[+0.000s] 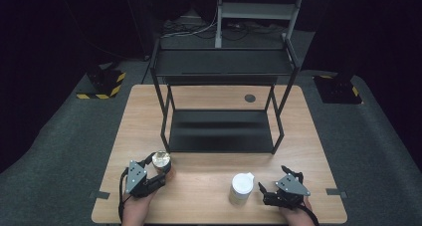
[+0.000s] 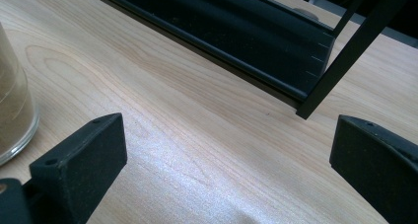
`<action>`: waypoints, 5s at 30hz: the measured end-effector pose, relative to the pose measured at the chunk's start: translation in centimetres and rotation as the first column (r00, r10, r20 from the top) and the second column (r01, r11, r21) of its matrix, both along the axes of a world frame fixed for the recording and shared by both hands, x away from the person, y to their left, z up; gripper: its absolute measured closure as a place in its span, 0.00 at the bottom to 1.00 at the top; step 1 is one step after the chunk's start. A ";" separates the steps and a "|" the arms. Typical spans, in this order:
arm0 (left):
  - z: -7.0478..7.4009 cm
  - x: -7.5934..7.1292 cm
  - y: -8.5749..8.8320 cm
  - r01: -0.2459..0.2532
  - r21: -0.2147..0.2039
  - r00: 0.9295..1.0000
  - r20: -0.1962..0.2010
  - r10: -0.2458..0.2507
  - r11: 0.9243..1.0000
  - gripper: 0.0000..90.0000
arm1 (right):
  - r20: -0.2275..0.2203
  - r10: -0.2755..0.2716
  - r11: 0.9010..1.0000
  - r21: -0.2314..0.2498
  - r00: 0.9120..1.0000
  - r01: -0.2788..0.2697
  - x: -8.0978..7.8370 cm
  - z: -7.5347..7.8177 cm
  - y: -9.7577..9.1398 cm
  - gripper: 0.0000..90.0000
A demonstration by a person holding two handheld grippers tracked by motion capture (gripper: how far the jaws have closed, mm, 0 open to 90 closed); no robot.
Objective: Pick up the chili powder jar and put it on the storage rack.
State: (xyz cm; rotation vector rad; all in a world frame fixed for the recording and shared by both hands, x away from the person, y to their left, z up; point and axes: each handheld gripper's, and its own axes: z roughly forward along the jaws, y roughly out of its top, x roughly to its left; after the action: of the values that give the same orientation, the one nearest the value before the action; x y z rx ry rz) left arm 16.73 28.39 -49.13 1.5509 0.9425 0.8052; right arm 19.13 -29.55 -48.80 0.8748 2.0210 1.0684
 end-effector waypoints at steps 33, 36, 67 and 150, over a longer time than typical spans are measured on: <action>4.1 -0.5 -3.2 0.112 -0.044 0.989 0.103 -0.107 0.993 0.38 | -0.002 0.005 1.000 -0.013 1.000 -0.005 0.1 0.1 0.1 0.00; 4.5 -0.5 -3.0 0.113 -0.056 0.988 0.110 -0.106 0.992 0.38 | -0.001 0.006 1.000 -0.013 1.000 -0.006 0.1 0.1 0.1 0.00; 11.8 3.0 -4.0 0.129 -0.080 0.973 0.200 -0.111 0.988 0.38 | -0.006 0.004 1.000 0.000 1.000 -0.004 0.1 0.1 -0.1 0.00; 23.7 17.5 -10.5 -0.014 -0.131 0.967 0.250 0.047 0.991 0.38 | -0.019 -0.003 0.997 0.073 1.000 0.004 0.3 -0.1 -1.2 0.00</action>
State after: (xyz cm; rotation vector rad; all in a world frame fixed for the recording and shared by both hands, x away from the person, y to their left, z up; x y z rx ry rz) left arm 34.22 17.91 -25.43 1.2900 0.8154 0.9224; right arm 19.41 -30.70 -48.90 0.9292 2.0061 1.1426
